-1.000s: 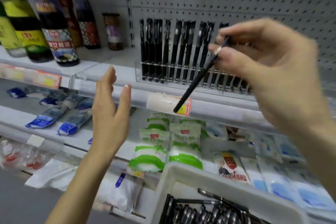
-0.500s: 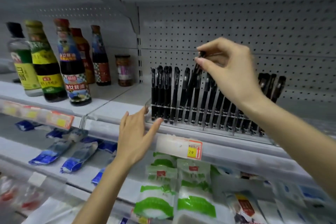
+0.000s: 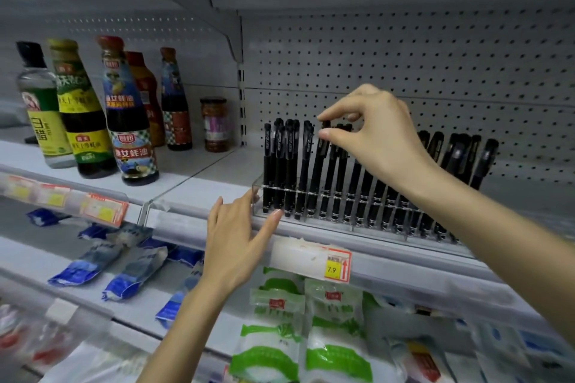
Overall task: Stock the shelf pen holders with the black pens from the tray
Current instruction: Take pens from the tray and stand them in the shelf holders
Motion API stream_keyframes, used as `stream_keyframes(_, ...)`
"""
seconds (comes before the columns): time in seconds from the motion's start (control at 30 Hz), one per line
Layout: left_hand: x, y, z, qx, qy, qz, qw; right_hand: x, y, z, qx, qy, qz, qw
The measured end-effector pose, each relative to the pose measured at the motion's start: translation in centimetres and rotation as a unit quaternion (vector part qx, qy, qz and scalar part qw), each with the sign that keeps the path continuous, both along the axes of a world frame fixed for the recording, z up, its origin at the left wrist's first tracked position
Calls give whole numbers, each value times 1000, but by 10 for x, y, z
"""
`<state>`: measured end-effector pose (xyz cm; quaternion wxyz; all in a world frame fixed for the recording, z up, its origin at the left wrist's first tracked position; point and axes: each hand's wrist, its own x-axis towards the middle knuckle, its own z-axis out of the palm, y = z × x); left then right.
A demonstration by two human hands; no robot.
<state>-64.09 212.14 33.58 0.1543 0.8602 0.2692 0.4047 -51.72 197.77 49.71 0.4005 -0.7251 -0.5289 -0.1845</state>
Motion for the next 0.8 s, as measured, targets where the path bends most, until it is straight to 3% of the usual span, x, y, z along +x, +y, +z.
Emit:
stream_keyframes(0.27, -1, 1, -1, -18, 10, -2, 1000, 4, 9, 12, -60, -36, -80, 994)
stream_keyframes(0.6, -1, 0, 3, -20, 9, -1, 1000, 1, 3, 8, -71, -40, -58, 995)
stream_keyframes(0.73, -11, -7, 4, -57, -26, -21, 998, -9, -23, -3, -38, -38, -10, 998)
stream_keyframes(0.8, -21, -19, 0, -30, -48, -25, 998, -17, -37, -19, -39, -45, 19, 998)
